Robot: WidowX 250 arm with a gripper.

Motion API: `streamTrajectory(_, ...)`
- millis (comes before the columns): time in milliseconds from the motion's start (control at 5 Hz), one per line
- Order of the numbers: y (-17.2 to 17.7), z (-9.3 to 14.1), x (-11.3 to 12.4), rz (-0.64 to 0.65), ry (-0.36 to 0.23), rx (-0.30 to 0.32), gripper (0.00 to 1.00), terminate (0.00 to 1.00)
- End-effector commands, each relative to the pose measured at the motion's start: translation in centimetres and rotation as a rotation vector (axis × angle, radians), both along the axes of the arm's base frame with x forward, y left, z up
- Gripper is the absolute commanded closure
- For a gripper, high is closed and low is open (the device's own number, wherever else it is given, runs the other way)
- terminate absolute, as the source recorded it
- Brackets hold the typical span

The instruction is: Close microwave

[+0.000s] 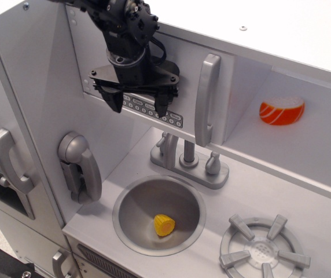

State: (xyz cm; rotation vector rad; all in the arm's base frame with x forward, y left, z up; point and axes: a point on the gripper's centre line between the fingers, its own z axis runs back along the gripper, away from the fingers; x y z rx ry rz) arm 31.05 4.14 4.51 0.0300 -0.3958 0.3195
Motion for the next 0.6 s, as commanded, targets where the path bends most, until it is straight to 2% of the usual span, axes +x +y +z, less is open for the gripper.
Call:
streamTrajectory(0, 2.8, 1.9, -5.1, -0.042, 0.116, -0.003, 0.00, 0.00)
streamTrajectory(200, 3.8, 1.7, -9.4, -0.092, 0.172, 0.025, 0.00, 0.00)
streamTrajectory(400, 4.0, 2.1, -11.2, -0.142, 0.162, 0.032, 0.00, 1.00)
